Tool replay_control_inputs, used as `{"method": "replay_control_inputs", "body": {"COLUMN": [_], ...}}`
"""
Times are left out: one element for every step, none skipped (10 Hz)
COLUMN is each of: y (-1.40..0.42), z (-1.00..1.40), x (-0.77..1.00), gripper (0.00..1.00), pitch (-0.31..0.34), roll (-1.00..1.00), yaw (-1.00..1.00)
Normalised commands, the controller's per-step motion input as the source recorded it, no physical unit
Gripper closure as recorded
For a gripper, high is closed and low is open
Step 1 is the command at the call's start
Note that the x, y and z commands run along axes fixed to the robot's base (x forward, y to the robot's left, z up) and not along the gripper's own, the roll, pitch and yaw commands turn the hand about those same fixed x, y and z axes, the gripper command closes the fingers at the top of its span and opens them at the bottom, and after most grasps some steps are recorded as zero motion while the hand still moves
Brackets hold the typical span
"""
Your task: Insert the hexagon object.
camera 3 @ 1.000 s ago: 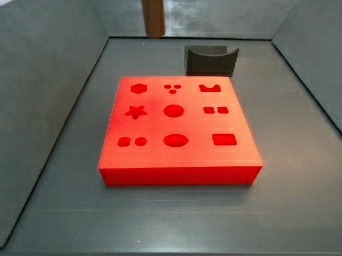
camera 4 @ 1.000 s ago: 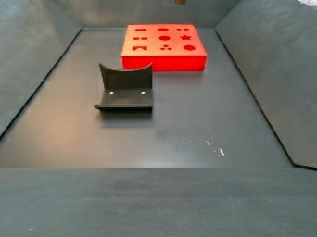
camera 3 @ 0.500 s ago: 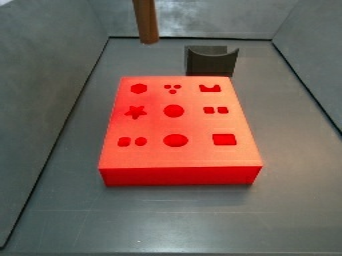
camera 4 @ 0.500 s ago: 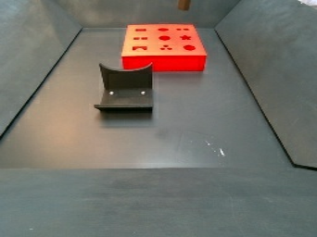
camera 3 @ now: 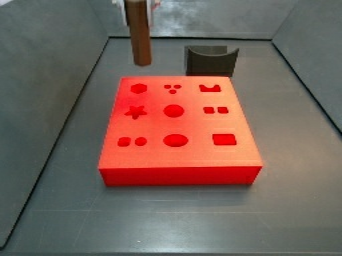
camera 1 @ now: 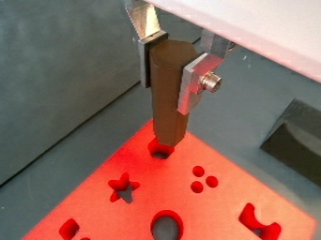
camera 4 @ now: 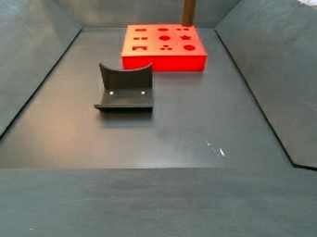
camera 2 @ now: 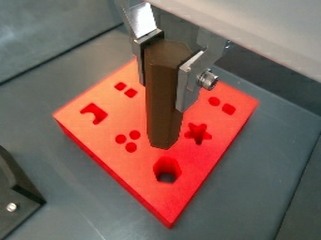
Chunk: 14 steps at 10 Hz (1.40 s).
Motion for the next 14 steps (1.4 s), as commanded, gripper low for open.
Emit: {"method": "replay_control_inputs", "body": {"y": [0.0, 0.08, 0.13, 0.08, 0.09, 0.0, 0.0, 0.0, 0.0, -0.1, -0.12, -0.03, 0.0, 0.0], "z": [-0.47, -0.37, -0.3, -0.27, -0.26, -0.2, -0.23, -0.28, -0.29, -0.11, 0.0, 0.0, -0.11, -0.24], "x": [-0.07, -0.05, -0.07, -0.1, -0.09, -0.1, -0.13, -0.09, -0.07, 0.0, 0.17, 0.38, 0.2, 0.03], "gripper": [1.0, 1.0, 1.0, 1.0, 1.0, 1.0, 1.0, 1.0, 1.0, 1.0, 1.0, 1.0, 1.0, 1.0], "pitch": [-0.013, -0.1, -0.143, -0.194, -0.191, -0.14, -0.137, -0.127, -0.126, -0.07, 0.003, 0.071, 0.0, -0.013], "roll": [0.1, 0.07, 0.05, 0.04, 0.03, 0.03, 0.06, 0.08, 0.07, 0.09, 0.12, 0.07, 0.06, 0.1], "yaw": [0.0, 0.0, 0.0, 0.0, 0.0, 0.0, 0.0, 0.0, 0.0, 0.0, 0.03, 0.15, 0.02, 0.01]}}
